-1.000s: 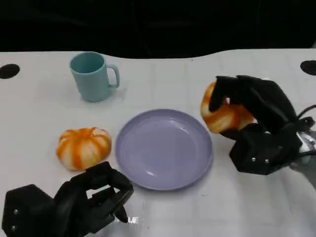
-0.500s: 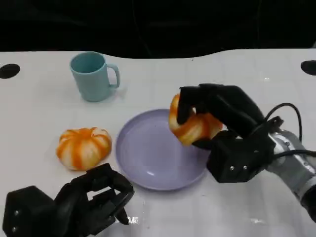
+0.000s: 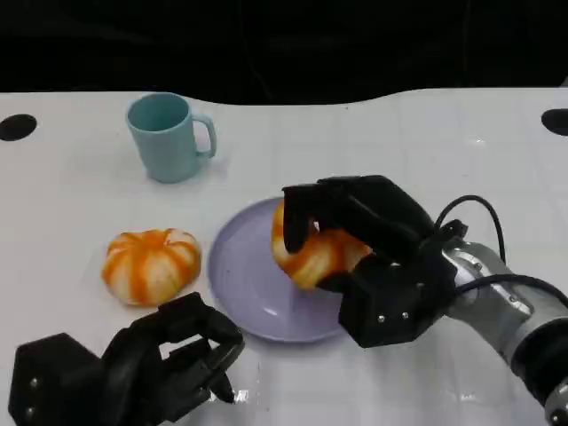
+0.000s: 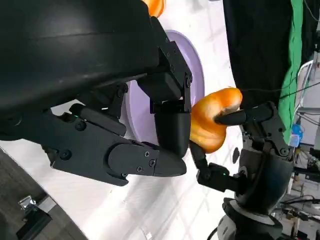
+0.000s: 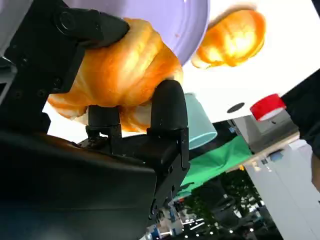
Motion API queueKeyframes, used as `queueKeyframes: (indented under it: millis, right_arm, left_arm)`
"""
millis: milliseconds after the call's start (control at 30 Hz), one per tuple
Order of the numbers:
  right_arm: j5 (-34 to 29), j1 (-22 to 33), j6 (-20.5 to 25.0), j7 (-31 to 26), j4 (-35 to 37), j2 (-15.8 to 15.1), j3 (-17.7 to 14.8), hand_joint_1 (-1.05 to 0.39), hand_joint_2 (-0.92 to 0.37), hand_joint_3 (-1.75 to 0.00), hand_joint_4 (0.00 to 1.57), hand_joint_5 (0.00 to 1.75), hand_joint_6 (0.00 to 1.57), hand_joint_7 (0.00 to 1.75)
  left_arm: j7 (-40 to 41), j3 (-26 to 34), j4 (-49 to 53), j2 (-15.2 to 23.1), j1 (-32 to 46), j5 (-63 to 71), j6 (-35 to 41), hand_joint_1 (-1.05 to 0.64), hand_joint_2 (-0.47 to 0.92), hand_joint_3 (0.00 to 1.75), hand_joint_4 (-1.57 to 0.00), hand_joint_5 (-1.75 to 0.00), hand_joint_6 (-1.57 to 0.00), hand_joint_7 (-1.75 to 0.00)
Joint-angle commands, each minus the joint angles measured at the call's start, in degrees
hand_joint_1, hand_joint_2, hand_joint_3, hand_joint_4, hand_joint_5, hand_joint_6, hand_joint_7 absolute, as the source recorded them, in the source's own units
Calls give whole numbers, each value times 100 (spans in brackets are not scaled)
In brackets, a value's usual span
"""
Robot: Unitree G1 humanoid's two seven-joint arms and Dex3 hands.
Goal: Grasp the bread from the table and place it into the plate.
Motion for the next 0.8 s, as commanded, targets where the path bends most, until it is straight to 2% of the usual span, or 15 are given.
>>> queueKeyframes:
  millis: [33, 67, 100, 133, 167, 233, 333, 533, 800]
  right_arm:
    - [33, -147, 32, -3, 128, 21, -15, -11, -33, -119, 88, 172, 85, 108]
    - [13, -141, 92, 28, 94, 0, -12, -15, -40, -98, 80, 157, 84, 85]
    - [-3, -134, 154, 106, 36, -43, -4, -17, -47, -83, 76, 145, 85, 68]
    - [-19, -131, 205, 201, -29, -96, 11, -22, -56, -65, 66, 119, 81, 47]
    - [-31, -129, 261, 322, -103, -152, 26, -26, -62, -54, 60, 100, 77, 34]
    - [-49, -124, 417, 607, -274, -256, 56, -36, -78, -28, 51, 59, 67, 12]
    - [-63, -76, 616, 941, -570, -396, 77, -46, -90, -9, 40, 33, 54, 1]
    - [16, 158, 940, 1460, -1302, -652, 26, -60, -92, -14, 21, 21, 37, 0]
    - [404, 582, 1340, 2212, -2362, -942, -201, -64, -92, -22, 17, 21, 31, 0]
  left_arm:
    - [49, 15, -34, 38, 21, 32, -11, -49, 92, 28, -75, -175, -75, -139]
    - [48, 16, -28, 38, 20, 35, -18, -48, 92, 29, -75, -175, -75, -139]
    - [52, 12, -28, 43, 20, 49, -22, -48, 92, 29, -75, -175, -75, -139]
    - [50, 11, -28, 47, 20, 56, -26, -49, 92, 29, -75, -175, -75, -139]
    - [43, 11, -22, 50, 17, 59, -36, -50, 92, 29, -75, -175, -75, -139]
    - [51, 15, -27, 49, 16, 72, -27, -51, 92, 29, -75, -175, -75, -139]
    - [29, 31, 3, 37, 5, 59, -47, -51, 92, 28, -75, -175, -75, -139]
    - [49, 46, -40, 25, 4, 36, 30, -51, 92, 26, -75, -175, -75, -138]
    - [69, 31, -104, -4, 27, 39, 53, -50, 92, 26, -75, -175, -75, -139]
